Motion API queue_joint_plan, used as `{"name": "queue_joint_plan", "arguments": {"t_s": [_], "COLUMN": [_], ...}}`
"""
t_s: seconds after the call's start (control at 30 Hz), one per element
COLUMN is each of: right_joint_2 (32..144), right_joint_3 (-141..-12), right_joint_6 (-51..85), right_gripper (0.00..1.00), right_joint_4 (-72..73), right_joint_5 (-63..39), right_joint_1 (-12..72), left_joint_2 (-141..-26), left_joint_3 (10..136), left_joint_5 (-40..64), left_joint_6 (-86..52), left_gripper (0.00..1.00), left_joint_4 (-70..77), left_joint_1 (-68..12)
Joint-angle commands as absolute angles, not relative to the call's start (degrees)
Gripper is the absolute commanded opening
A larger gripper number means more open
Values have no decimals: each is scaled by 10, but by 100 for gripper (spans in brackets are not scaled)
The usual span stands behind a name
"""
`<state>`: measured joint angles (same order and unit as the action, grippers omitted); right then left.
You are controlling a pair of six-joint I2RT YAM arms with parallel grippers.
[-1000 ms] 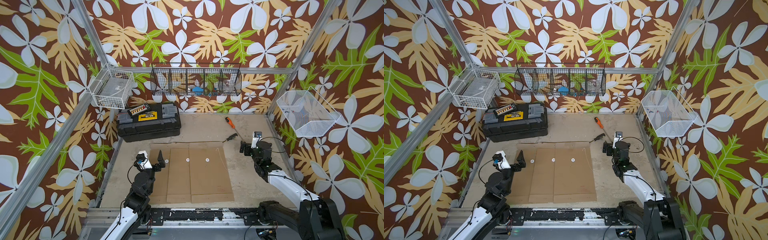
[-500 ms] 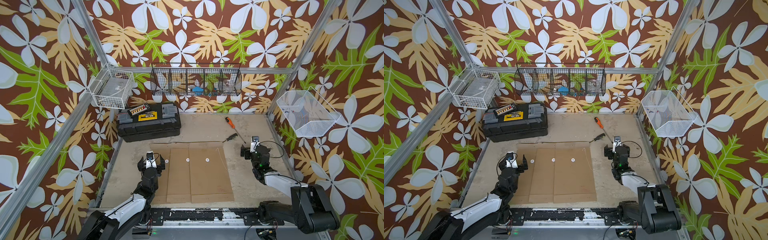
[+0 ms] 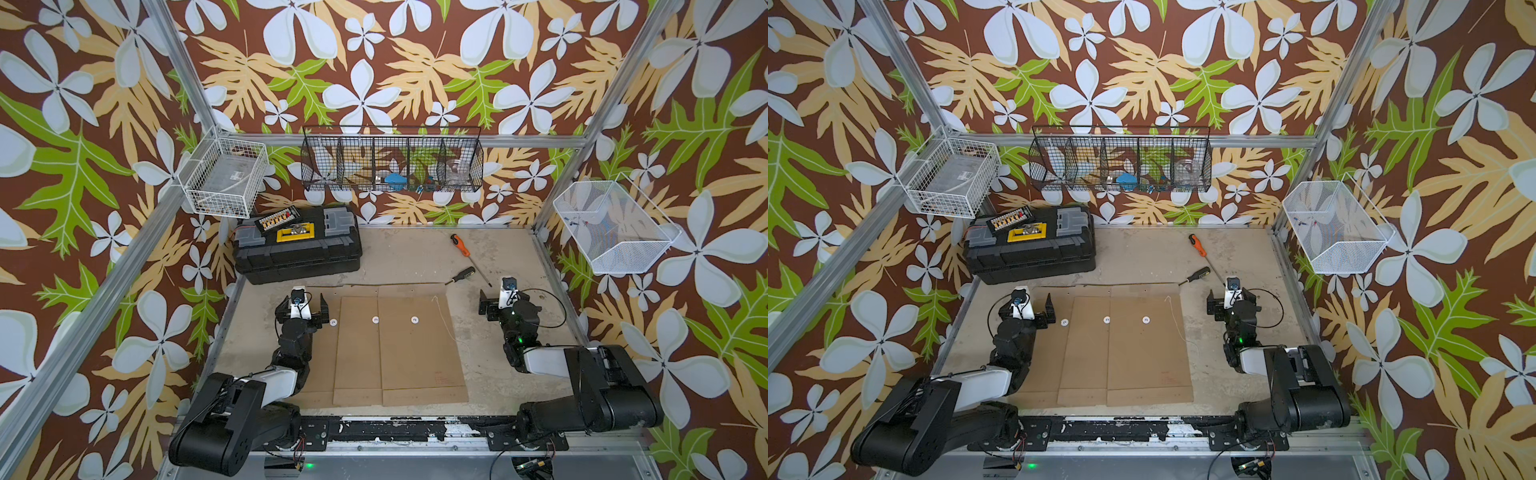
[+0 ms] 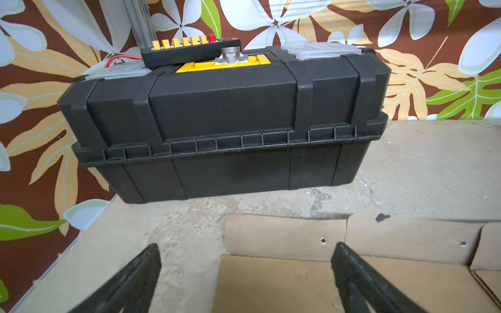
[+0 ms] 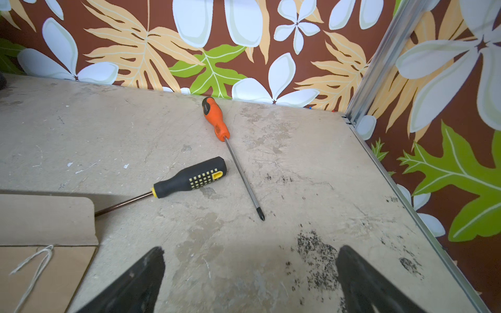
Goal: Open the file bag
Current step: Reset both arms
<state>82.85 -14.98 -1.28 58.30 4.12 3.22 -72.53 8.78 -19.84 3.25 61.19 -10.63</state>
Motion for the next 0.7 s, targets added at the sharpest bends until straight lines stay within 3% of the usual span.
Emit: {"name": "queue_joint_plan", "arguments": {"t_s": [0.0, 0.1, 0.2, 0.33, 0.4, 0.67], "right_joint_2": [832, 835, 856, 848, 851, 848], "right_joint_3": [-143, -119, -85, -106, -113, -111], "right_joint_6": [-3, -1, -1, 1, 7, 6], "right_gripper": [100, 100, 100, 100, 100, 100], "right_joint_4": [641, 685, 771, 714, 708, 706], "right_joint_5": [31, 36, 42, 47, 39, 37], "right_joint_1": [29, 30, 31, 32, 26, 25], "left_joint_2": [-743, -790, -790, -842, -821, -826], "left_joint_3": [99, 67, 66, 88, 99, 89], "left_joint_5": [-168, -151, -149, -132, -112, -109], "left_joint_6": [24, 24, 16, -17, -30, -32], "left_gripper": [100, 100, 100, 100, 100, 100], "left_joint_4": [642, 754, 746, 757, 700, 728], "left_joint_1": [-101, -97, -91, -56, -44, -42]}}
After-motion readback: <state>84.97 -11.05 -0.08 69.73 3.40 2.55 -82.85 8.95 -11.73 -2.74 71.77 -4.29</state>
